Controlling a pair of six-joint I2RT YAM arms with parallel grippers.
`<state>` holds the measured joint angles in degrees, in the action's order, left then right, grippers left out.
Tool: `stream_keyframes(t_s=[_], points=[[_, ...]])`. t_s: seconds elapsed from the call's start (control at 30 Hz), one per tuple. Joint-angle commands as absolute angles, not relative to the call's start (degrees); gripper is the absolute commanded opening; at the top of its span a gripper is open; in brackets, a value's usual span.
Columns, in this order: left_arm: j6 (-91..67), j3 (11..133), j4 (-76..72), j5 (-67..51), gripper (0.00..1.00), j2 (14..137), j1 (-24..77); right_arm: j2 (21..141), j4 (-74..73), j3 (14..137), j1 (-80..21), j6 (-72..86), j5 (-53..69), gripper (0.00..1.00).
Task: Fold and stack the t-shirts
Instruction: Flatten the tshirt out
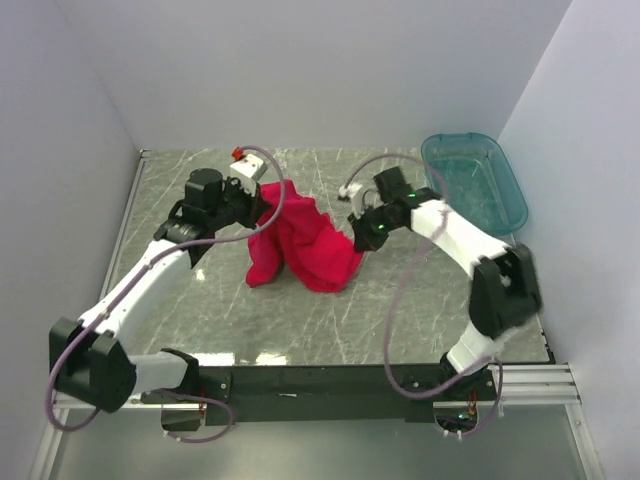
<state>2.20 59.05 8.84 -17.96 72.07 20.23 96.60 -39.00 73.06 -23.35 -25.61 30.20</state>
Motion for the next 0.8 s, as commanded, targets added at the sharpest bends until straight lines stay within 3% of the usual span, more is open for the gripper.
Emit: stream_keyframes(t_s=[0.0,0.17,0.33,0.57,0.77], points=[[0.35,57.06,6.86,-13.98,0.02,64.09,19.43,82.38,-43.06,78.82,-21.80,-31.37,30.84,0.00],[-5.00,52.83,5.98,-8.37,0.05,50.56,19.16,68.59,-43.07,84.10,-18.55,-31.47,33.22,0.00],[-9.04,50.89,6.59,-4.14,0.07,38.96,19.25,62.94,-42.80,90.78,-17.40,-30.15,31.03,0.00],[-11.69,52.73,9.31,-1.84,0.01,29.01,19.16,54.68,-42.19,94.83,-14.77,-28.39,30.32,0.00],[-13.71,57.38,10.36,-5.26,0.01,25.57,19.16,49.23,-42.36,96.59,-11.34,-25.84,34.18,0.00]])
